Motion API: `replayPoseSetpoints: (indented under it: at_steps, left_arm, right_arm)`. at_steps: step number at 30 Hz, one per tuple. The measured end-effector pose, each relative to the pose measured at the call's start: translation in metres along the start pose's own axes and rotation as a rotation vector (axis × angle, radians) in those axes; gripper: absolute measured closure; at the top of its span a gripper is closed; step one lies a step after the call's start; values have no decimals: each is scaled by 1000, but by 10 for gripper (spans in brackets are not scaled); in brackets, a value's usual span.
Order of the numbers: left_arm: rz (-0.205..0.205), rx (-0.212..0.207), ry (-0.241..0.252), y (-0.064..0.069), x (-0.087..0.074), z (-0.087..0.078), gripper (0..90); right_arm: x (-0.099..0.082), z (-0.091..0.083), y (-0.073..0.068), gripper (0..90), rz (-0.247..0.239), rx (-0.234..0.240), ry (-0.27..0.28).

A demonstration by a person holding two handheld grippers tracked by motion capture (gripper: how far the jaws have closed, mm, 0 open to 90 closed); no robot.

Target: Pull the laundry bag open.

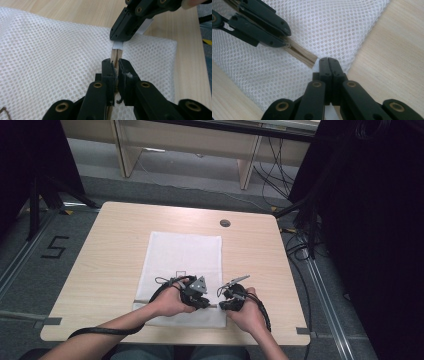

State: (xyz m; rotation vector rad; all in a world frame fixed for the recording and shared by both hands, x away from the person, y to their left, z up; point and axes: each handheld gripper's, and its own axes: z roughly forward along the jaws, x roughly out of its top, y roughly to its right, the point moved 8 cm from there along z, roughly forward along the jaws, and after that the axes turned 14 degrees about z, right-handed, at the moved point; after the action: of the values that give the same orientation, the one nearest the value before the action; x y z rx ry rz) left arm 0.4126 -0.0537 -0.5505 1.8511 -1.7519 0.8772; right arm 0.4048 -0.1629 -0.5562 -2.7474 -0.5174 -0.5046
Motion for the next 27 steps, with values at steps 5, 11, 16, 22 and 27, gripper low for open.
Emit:
replayPoseSetpoints:
  at_steps: [5,11,16,22,27]
  left_arm:
    - [9,3,-1,0,-1,-2,832]
    - [6,4,-10,1,-1,-2,832]
    - [8,1,0,0,-2,-4,832]
    - [1,2,-1,2,-3,-6,832]
    - [-1,2,-7,1,-5,-8,832]
  right_arm:
    - [2,1,1,900,-18,-3,13]
    - [0,0,0,900,0,-2,1]
    - [0,0,0,900,-2,1,0]
    - [0,0,0,900,-2,0,1]
    - [2,1,2,900,-20,-3,13]
